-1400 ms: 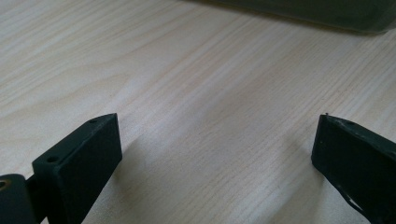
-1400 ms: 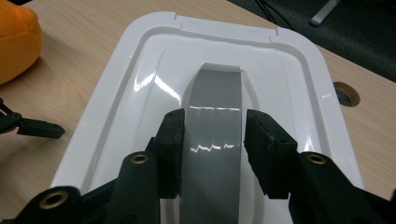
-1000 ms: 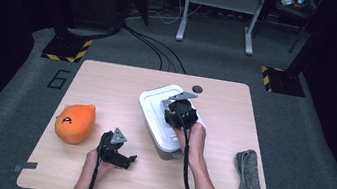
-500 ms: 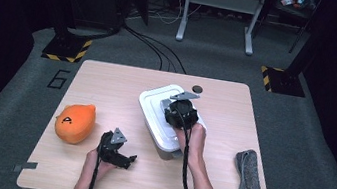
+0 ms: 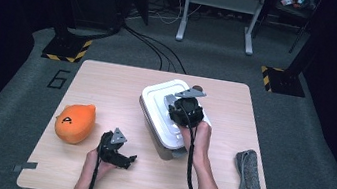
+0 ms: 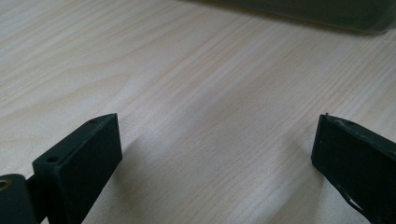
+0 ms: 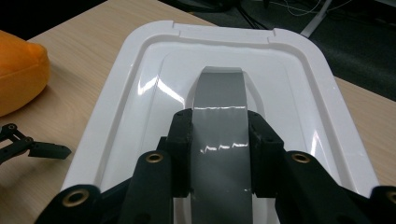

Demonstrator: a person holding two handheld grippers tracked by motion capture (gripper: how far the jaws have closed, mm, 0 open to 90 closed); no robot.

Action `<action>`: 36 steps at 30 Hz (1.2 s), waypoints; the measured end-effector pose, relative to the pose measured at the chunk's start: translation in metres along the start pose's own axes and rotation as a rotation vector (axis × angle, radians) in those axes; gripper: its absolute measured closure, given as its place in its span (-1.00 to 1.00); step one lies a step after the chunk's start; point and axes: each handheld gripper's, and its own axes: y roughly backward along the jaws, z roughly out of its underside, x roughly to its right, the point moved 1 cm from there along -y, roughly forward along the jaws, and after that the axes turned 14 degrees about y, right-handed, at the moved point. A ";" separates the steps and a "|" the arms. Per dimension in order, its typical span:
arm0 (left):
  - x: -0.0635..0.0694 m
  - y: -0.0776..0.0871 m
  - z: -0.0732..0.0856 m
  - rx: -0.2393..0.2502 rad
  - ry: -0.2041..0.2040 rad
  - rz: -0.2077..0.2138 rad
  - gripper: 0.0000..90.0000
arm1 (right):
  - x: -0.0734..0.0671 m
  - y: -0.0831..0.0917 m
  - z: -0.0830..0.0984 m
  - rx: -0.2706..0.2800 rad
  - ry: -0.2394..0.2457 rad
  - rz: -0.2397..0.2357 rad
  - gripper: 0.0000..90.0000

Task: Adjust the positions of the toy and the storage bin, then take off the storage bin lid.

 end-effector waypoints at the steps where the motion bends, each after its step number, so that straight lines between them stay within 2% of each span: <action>1: 0.000 0.000 0.000 0.000 0.000 0.000 -0.96 | 0.001 0.001 0.000 -0.001 0.001 0.002 0.47; 7: 0.000 0.000 0.000 0.000 0.000 0.002 -0.96 | 0.007 0.006 -0.002 0.017 -0.006 0.001 0.47; 15: 0.000 0.000 0.000 0.000 0.002 0.001 -0.96 | 0.023 0.015 -0.001 0.023 -0.007 0.026 0.47; 16: 0.000 0.000 0.000 0.000 -0.001 0.001 -0.96 | 0.027 0.016 0.001 0.025 -0.019 0.037 0.47; 18: 0.000 0.000 0.000 -0.001 -0.001 0.001 -0.96 | 0.032 0.018 0.002 0.025 -0.021 0.046 0.47; 19: 0.000 0.000 0.000 -0.001 0.000 0.001 -0.96 | 0.036 0.019 0.004 0.025 -0.007 0.048 0.47; 20: 0.000 0.000 0.000 0.000 0.000 0.001 -0.96 | 0.037 0.020 0.004 0.023 -0.023 0.054 0.47; 27: 0.000 0.000 0.000 0.000 0.001 0.000 -0.96 | 0.053 0.027 0.009 0.019 -0.027 0.083 0.47; 29: 0.001 0.000 0.000 0.000 0.012 0.006 -0.96 | 0.060 0.030 0.012 0.016 -0.037 0.097 0.47; 36: 0.001 0.000 0.000 0.000 0.011 0.006 -0.96 | 0.078 0.036 0.021 0.008 -0.065 0.127 0.47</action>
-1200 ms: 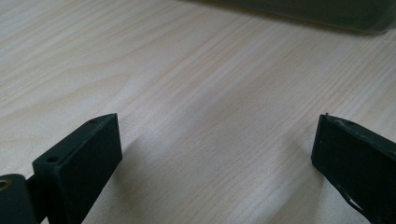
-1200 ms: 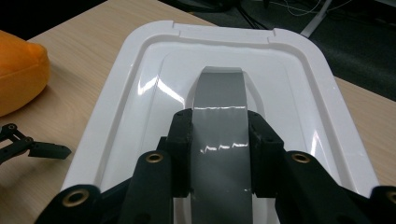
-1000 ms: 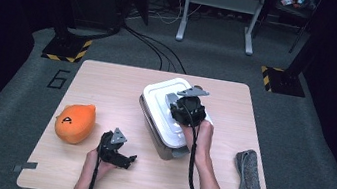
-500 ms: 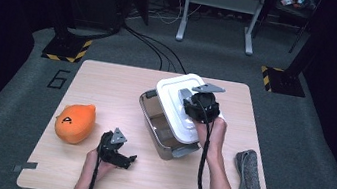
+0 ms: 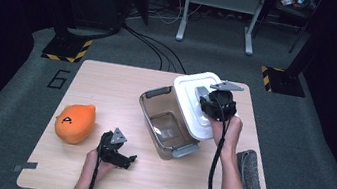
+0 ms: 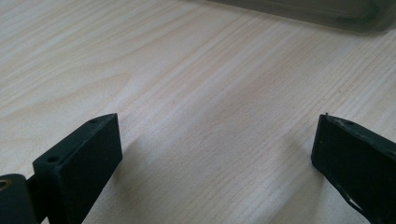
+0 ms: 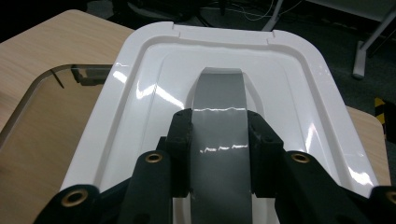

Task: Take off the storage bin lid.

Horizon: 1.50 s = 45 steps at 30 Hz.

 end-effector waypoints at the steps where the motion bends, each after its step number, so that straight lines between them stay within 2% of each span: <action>1: 0.000 0.000 0.000 0.000 0.000 0.000 -0.96 | 0.002 0.000 0.001 -0.002 -0.008 0.005 0.47; 2: 0.000 0.000 0.000 0.000 0.004 -0.001 -0.96 | 0.005 0.000 0.002 -0.002 0.000 0.009 0.47; 22: -0.001 0.000 0.000 0.000 -0.001 -0.015 -0.96 | 0.040 -0.007 0.018 -0.037 -0.069 0.078 0.47; 32: -0.001 0.000 0.000 0.001 0.000 -0.013 -0.96 | 0.058 -0.023 0.033 -0.070 -0.111 0.112 0.47; 35: -0.001 0.000 0.000 0.000 0.001 -0.014 -0.96 | 0.060 -0.028 0.037 -0.080 -0.137 0.122 0.47; 39: -0.001 0.000 -0.001 0.001 -0.002 -0.015 -0.96 | 0.064 -0.032 0.042 -0.082 -0.137 0.125 0.47; 40: -0.001 0.000 0.000 0.000 -0.001 -0.015 -0.96 | 0.065 -0.036 0.044 -0.090 -0.155 0.130 0.47; 45: -0.001 0.000 0.000 0.001 0.000 -0.012 -0.96 | 0.068 -0.044 0.049 -0.098 -0.170 0.136 0.47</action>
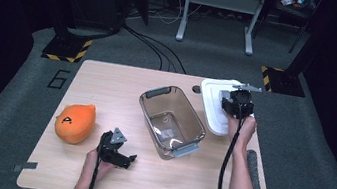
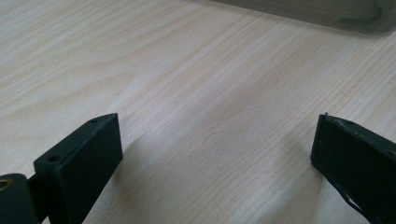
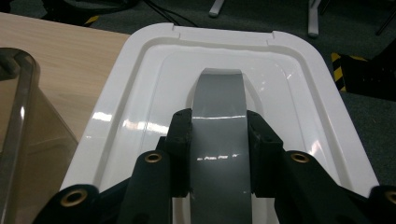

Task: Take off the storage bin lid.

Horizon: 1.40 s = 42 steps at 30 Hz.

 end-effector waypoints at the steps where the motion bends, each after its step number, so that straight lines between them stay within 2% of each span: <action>1: 0.000 0.000 0.000 0.000 0.001 0.000 -0.96 | 0.001 -0.005 0.002 -0.003 -0.005 0.006 0.47; 6: 0.000 0.000 0.000 -0.001 0.002 0.000 -0.96 | 0.002 -0.015 0.006 -0.015 -0.025 0.014 0.47; 8: 0.000 0.000 0.000 -0.002 0.002 0.000 -0.96 | 0.003 -0.017 0.007 -0.016 -0.018 0.016 0.47; 9: 0.000 0.000 0.000 -0.002 0.000 -0.001 -0.96 | 0.001 -0.022 0.009 -0.021 -0.036 0.018 0.47; 15: 0.000 0.000 0.000 -0.001 -0.002 -0.001 -0.96 | -0.003 -0.034 0.015 -0.038 -0.036 0.019 0.47; 20: 0.000 0.000 0.000 -0.001 -0.002 -0.001 -0.95 | -0.005 -0.041 0.020 -0.042 -0.034 0.020 0.47; 22: 0.000 0.000 0.000 -0.001 -0.002 -0.001 -0.95 | -0.006 -0.044 0.022 -0.042 -0.052 0.019 0.47; 42: 0.000 0.000 0.000 0.003 -0.001 0.001 -0.95 | -0.011 -0.072 0.044 -0.076 -0.087 0.024 0.47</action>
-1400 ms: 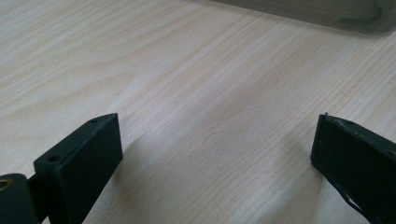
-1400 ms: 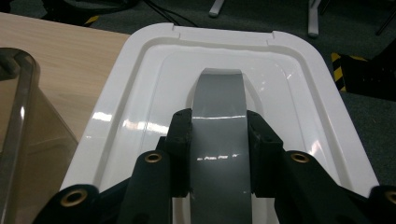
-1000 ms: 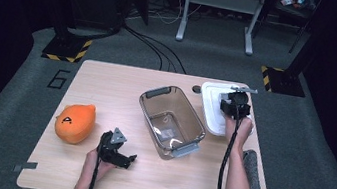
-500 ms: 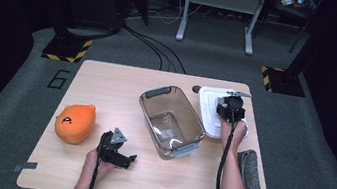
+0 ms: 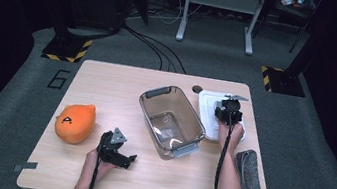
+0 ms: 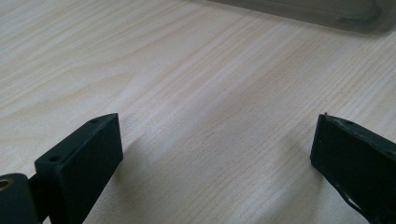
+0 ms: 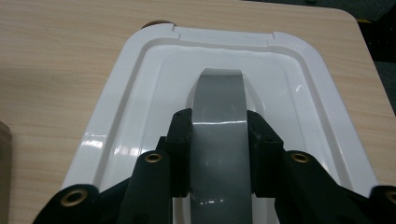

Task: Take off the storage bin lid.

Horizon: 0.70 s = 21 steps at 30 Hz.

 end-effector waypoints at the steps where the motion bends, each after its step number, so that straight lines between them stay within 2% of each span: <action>1: 0.000 0.000 0.000 0.000 0.000 0.000 -0.95 | 0.000 -0.001 0.001 0.001 0.005 0.000 0.47; 11: 0.000 0.000 0.000 0.000 0.000 0.000 -0.95 | 0.001 -0.015 0.014 -0.028 -0.002 0.005 0.47; 21: 0.000 0.000 0.000 0.000 0.000 0.000 -0.95 | -0.001 -0.024 0.018 -0.041 -0.017 0.006 0.46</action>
